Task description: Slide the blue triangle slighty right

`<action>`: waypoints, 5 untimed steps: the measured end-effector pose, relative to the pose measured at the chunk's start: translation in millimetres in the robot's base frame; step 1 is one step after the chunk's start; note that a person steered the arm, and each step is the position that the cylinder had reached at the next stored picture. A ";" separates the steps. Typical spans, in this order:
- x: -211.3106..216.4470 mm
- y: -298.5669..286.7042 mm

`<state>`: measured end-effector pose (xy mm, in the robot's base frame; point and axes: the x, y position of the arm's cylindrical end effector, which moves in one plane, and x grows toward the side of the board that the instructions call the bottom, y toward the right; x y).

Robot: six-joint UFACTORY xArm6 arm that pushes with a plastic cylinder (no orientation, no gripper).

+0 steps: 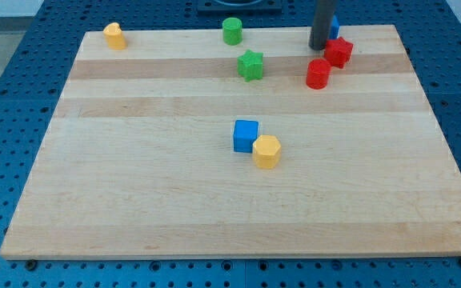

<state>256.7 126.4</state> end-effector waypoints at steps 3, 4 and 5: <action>-65.1 -12.4; -65.4 34.2; -65.5 65.0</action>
<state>191.2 191.4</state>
